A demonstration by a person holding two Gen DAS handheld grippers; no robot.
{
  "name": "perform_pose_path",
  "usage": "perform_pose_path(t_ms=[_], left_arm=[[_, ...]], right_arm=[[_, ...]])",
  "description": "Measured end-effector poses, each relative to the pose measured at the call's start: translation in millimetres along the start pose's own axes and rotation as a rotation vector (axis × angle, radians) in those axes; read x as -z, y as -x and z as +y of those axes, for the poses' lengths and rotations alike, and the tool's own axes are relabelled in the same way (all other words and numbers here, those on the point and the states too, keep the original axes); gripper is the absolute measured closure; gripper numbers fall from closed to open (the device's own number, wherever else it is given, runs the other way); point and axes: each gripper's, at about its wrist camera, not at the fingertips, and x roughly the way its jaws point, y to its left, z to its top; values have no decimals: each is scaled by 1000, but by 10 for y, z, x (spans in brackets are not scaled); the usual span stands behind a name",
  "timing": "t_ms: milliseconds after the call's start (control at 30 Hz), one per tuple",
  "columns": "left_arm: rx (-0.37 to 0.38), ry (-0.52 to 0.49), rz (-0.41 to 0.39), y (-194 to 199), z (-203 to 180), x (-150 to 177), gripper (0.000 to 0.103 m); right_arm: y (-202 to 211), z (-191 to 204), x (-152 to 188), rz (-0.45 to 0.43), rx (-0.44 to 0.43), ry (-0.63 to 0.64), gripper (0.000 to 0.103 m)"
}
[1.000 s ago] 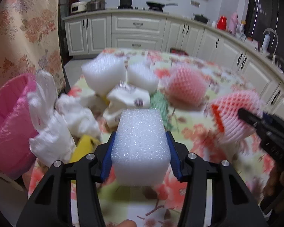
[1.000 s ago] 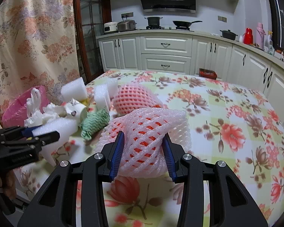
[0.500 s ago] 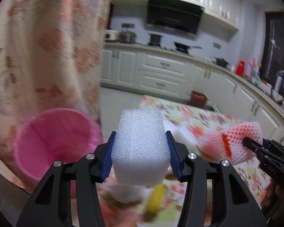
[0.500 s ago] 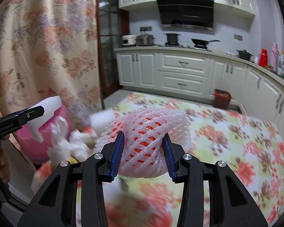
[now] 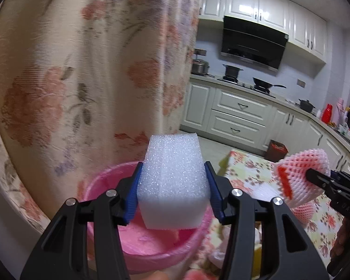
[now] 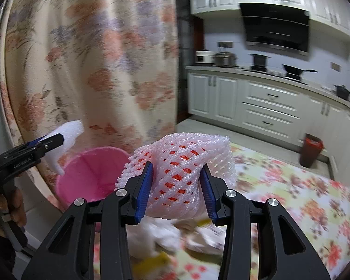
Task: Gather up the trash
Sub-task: 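Carry the white foam block and pink net over the pink bin with both grippers, then open both grippers to drop the foam block and net into the bin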
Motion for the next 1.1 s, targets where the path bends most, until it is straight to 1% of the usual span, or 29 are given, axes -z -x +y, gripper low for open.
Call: perform_pose_path(t_ms=[133, 300, 433, 533, 567, 600, 633, 667, 733, 900, 1000, 1100], left_arm=[[-20, 16, -11, -29, 175, -73, 53], [-42, 30, -3, -86, 340, -103, 53], [-52, 44, 1, -113, 431, -106, 53], [-60, 58, 4, -131, 510, -114, 53], [-62, 63, 4, -130, 526, -110, 53], [-59, 71, 4, -135, 548, -113, 45], [-55, 79, 3, -139, 573, -118, 32], [-51, 86, 1, -137, 591, -122, 25], [-53, 86, -1, -141, 601, -129, 24], [-44, 84, 1, -145, 582, -120, 24], [-31, 82, 4, -150, 539, -92, 23], [-12, 72, 8, -151, 462, -66, 22]], right_arm=[[-227, 317, -148, 11, -61, 35, 64], [-557, 607, -261, 38, -113, 67, 64], [-779, 790, -266, 65, -151, 93, 63], [-912, 899, -261, 79, -168, 114, 61], [-953, 922, -258, 81, -178, 115, 60], [-975, 936, -262, 82, -181, 117, 59], [-1006, 951, -260, 83, -180, 121, 52], [-1031, 961, -255, 82, -176, 122, 44], [-1063, 956, -254, 80, -171, 124, 40], [-1069, 858, -231, 79, -134, 120, 39], [-1010, 742, -227, 66, -110, 105, 34], [-914, 572, -223, 48, -70, 88, 33]])
